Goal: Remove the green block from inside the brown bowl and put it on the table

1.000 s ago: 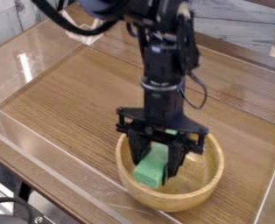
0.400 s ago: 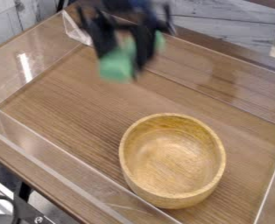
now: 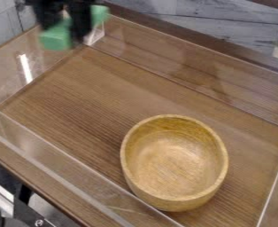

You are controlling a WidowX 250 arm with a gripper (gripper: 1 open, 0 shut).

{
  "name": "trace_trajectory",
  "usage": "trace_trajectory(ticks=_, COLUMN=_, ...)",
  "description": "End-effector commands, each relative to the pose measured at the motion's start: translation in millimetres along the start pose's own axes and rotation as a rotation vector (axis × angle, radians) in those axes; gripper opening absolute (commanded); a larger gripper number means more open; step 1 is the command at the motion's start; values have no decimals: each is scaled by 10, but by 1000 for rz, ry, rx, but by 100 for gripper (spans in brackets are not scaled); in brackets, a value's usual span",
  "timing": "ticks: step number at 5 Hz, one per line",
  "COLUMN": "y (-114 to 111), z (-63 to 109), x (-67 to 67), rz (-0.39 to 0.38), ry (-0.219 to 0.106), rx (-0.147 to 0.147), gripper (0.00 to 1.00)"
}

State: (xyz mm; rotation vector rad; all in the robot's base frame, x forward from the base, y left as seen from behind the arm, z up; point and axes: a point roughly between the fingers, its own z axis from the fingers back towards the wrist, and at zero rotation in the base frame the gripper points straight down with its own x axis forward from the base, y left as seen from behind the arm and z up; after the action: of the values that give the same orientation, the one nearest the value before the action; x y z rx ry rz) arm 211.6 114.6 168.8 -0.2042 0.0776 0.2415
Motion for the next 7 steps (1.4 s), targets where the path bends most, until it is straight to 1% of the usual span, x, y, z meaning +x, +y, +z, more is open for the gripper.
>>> trace_trajectory(ticks=1, y=203, z=27, x=121, rz=-72, ry=-69, rx=23, gripper=0)
trace_trajectory(ticks=3, y=62, z=-242, x=166, rz=-153, ry=-61, rx=1, gripper=0)
trace_trajectory(ticks=4, y=-31, z=-417, x=194, rz=-195, ry=-56, rx=1, gripper=0)
trace_trajectory(ticks=5, y=-207, z=-586, x=194, rz=-244, ry=-50, rx=10, gripper=0)
trace_trajectory(ticks=6, y=-432, z=-758, x=158, rz=-297, ry=-46, rx=23, gripper=0)
trace_trajectory(ticks=7, y=-652, z=-820, x=108, rz=-338, ry=-45, rx=34, gripper=0)
